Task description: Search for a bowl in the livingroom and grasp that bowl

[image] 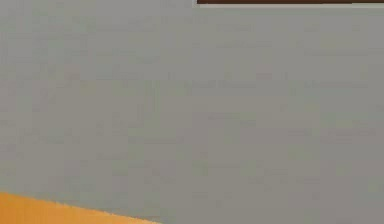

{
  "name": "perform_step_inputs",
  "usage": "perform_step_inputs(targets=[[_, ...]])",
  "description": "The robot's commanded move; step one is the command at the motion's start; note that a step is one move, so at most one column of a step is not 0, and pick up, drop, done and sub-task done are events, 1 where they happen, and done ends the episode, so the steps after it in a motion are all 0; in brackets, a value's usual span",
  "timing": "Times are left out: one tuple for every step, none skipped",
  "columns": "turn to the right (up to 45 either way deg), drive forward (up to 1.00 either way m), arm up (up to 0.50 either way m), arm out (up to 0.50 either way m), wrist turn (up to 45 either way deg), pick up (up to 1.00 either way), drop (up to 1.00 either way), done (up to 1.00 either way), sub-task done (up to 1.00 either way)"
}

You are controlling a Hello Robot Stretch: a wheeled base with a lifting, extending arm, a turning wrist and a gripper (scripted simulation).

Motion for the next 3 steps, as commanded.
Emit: perform_step_inputs(targets=[[0.0,0.4,0.0,0.0,0.0,0.0,0.0,0.0,0.0],[-45.0,0.0,0.0,0.0,0.0,0.0,0.0,0.0,0.0],[-45.0,0.0,0.0,0.0,0.0,0.0,0.0,0.0,0.0]])
